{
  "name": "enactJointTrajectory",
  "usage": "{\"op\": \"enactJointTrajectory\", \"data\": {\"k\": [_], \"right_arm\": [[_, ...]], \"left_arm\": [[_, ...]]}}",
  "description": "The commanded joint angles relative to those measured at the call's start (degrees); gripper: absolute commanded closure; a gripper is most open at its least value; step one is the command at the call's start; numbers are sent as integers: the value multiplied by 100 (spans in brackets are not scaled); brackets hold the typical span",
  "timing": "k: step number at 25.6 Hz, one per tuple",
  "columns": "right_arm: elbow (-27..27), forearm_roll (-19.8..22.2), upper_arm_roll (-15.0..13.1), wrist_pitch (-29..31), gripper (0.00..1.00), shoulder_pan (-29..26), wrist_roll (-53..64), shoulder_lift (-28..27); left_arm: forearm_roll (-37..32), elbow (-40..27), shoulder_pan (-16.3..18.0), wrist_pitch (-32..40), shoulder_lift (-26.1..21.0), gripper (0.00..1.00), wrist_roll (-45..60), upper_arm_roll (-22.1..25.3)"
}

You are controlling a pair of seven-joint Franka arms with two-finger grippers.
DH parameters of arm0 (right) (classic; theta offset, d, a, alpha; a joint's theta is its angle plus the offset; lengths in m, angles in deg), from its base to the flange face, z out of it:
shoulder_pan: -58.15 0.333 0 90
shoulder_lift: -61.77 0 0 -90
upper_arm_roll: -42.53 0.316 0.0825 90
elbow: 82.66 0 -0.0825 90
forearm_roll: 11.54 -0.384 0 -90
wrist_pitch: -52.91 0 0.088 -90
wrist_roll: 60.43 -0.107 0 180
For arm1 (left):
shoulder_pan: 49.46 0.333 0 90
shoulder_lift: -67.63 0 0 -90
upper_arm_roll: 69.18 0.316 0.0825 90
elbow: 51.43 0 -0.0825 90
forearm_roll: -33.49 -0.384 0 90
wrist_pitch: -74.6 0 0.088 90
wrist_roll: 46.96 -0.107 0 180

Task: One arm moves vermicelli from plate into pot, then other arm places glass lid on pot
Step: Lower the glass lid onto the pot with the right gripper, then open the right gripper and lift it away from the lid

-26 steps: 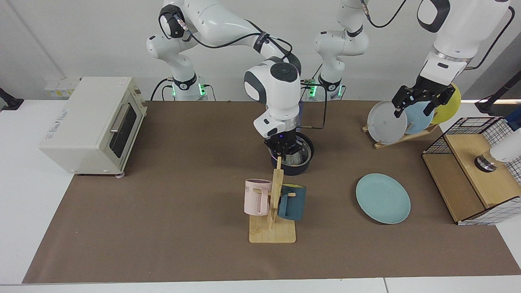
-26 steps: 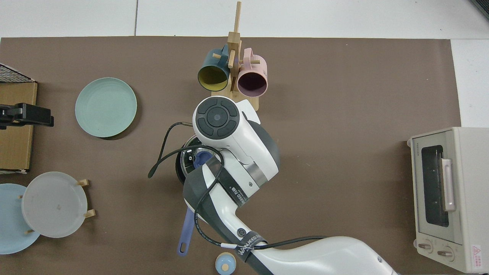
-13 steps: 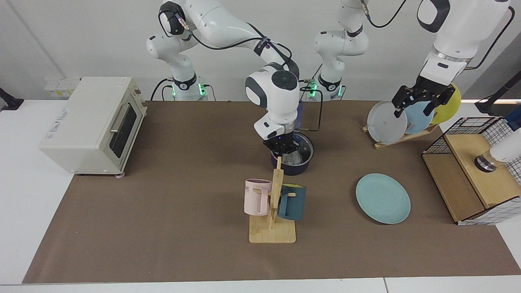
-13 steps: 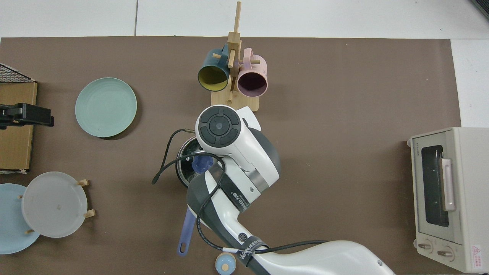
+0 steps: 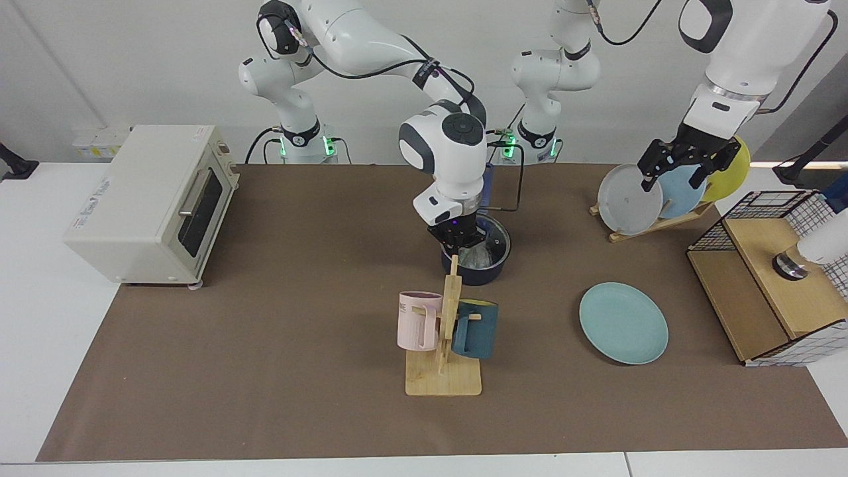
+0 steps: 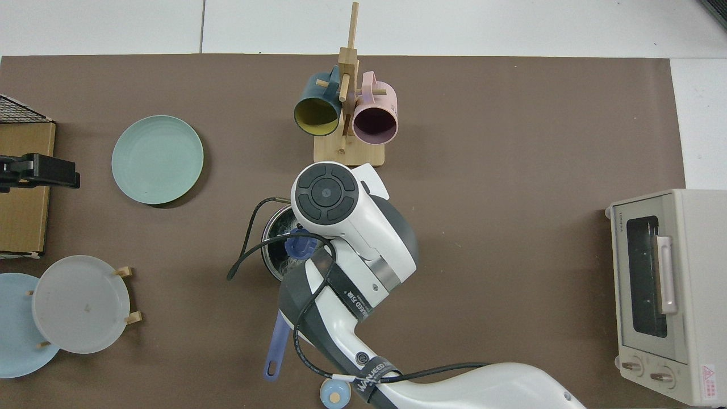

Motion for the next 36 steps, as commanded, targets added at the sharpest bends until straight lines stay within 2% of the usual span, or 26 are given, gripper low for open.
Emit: {"op": "enactJointTrajectory", "data": {"k": [1,36], "right_arm": [[-298,-89,32,174,99,-37,164,193],[-430,-89,32,235,97,-28,120,289]], "left_arm": [[59,-26,40,62,44,0,51,-24],[59,-26,40,62,44,0,51,-24]]}}
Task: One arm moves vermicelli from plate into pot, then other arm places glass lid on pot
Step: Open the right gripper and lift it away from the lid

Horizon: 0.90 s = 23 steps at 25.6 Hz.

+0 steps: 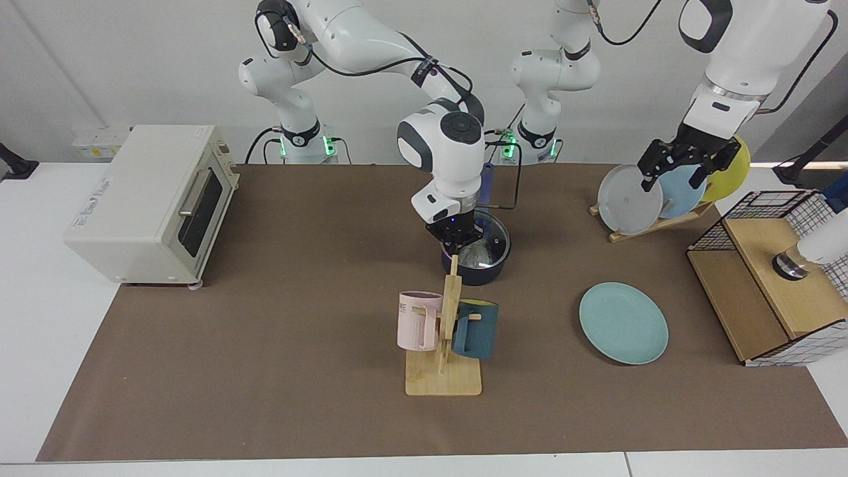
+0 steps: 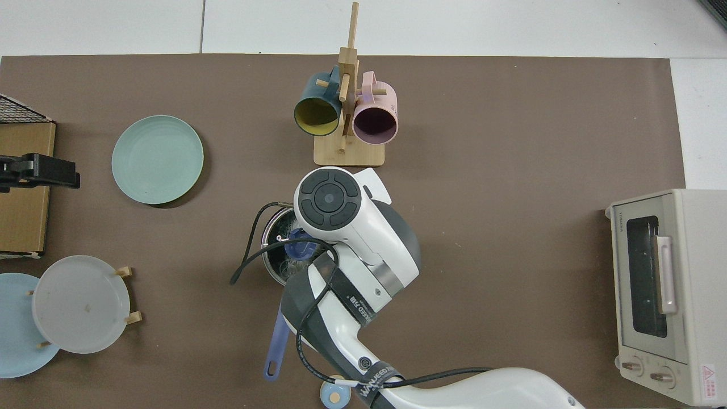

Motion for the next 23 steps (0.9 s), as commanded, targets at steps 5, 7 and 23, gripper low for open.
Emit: {"op": "enactJointTrajectory", "data": {"k": [5,7,23], "right_arm": [[-27,-98,12,71,71,-99,137,199],[0,-63,-5,19,29,-125,102,261],[368,148,-76,-1000,0,-1381,1481,1122]], "left_arm": [[59,-26,40,61,44,0,51,-24],[59,-26,40,61,44,0,51,-24],[59,-26,40,61,44,0,51,-24]]}}
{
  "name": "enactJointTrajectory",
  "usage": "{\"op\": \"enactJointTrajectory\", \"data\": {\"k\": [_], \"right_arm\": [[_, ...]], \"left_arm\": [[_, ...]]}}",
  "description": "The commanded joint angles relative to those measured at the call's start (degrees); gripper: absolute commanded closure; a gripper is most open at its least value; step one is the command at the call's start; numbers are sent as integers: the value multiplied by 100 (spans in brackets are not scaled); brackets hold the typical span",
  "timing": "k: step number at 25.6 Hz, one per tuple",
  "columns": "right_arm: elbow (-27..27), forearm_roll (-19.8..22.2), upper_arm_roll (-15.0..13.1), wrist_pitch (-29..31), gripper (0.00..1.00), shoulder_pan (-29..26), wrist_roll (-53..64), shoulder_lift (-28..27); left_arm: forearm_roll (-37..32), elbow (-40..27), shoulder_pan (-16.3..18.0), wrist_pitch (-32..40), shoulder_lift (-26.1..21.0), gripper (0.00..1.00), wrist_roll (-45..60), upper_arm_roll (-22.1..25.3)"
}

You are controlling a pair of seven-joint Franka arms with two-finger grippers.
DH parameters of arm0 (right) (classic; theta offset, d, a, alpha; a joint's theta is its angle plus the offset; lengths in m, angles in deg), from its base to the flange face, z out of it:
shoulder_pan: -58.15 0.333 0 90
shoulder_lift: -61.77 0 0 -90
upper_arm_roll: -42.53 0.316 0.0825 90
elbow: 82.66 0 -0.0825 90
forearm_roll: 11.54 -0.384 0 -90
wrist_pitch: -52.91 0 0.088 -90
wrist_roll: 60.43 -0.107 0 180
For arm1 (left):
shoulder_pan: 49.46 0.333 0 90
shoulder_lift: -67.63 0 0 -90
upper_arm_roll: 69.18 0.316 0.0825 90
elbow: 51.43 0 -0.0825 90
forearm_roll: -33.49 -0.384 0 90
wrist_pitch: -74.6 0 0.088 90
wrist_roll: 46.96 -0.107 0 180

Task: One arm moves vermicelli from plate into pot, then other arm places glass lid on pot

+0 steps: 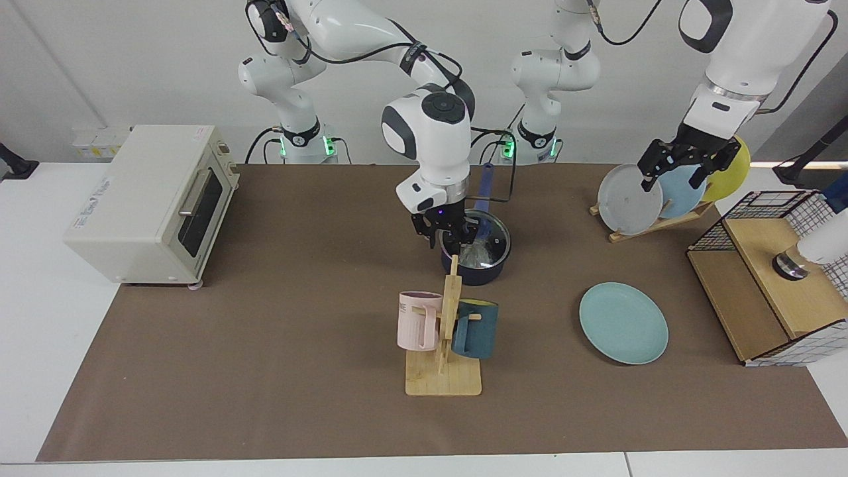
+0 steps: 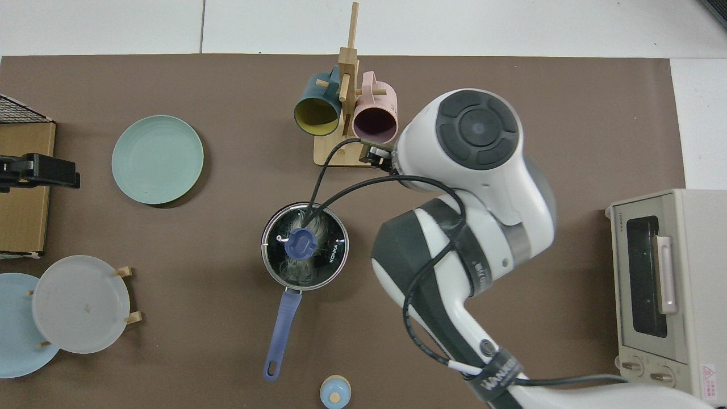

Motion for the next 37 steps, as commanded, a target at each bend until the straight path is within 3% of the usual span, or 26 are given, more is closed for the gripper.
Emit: {"op": "enactJointTrajectory", "data": {"k": [1,5,15,25,37], "right_arm": [[275,202,76,-561,0,-353,723,146],[355,528,76,-1053,0,-398,1048,356],[302,230,93,-2170,0,-1030,1716,1139],[188,71,102,-2197,0,-1566,2384,1174],[153,71,93,-2171,0,-1575,2367,1174]], "left_arm": [[59,-26,40,61,44,0,50,-24],[59,-26,40,61,44,0,50,-24],[59,-26,40,61,44,0,50,-24],[59,-26,40,61,44,0,50,-24],[59,-26,40,61,44,0,50,-24]]}}
